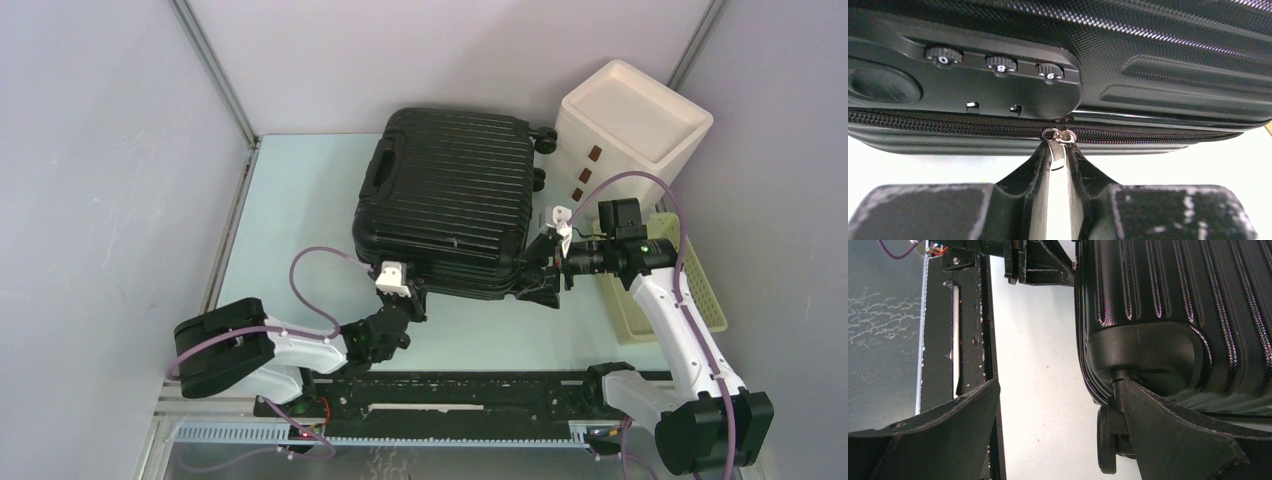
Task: Open, take out, and arrange the luggage
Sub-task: Pick up the zipper from the luggage, then unzip the zipper of the luggage.
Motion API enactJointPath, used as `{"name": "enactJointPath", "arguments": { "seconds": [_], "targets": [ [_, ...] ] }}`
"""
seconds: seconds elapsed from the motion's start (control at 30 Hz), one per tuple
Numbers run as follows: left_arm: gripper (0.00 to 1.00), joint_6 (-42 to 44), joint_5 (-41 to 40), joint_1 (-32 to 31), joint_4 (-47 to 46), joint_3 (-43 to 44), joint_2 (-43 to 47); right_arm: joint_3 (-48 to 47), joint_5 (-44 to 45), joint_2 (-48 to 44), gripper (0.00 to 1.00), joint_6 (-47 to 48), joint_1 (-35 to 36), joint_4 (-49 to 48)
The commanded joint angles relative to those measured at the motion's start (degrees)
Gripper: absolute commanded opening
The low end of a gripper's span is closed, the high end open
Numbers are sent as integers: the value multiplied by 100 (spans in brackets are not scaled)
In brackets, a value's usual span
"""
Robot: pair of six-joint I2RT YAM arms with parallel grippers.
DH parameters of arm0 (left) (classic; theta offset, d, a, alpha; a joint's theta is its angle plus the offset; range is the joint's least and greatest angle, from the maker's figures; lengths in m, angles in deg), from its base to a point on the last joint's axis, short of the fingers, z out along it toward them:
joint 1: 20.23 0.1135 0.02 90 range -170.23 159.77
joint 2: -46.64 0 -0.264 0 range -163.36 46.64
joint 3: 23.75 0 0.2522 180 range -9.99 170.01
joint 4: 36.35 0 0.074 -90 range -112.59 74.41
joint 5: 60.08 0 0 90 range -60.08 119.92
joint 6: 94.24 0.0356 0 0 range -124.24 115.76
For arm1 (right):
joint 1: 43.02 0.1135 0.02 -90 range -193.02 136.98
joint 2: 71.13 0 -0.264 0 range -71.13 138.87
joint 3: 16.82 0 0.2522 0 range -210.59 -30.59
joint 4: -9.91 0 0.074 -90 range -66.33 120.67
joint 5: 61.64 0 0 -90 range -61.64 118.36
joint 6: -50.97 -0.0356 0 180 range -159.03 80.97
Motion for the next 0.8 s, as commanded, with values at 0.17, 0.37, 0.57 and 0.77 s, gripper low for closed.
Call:
{"name": "enactJointPath", "arguments": {
  "seconds": [0.17,0.37,0.57,0.77],
  "targets": [
    [18,176,-599,13,-25,-10,327,-43,52,44,100,125,42,-27],
    [8,178,-722,20,-25,-169,444,-43,60,59,100,134,42,-20],
    [6,116,-818,21,133,-274,567,-42,80,70,100,149,42,-17],
    [4,18,-994,30,326,-437,751,-39,100,88,100,160,51,-5]
  ]
}}
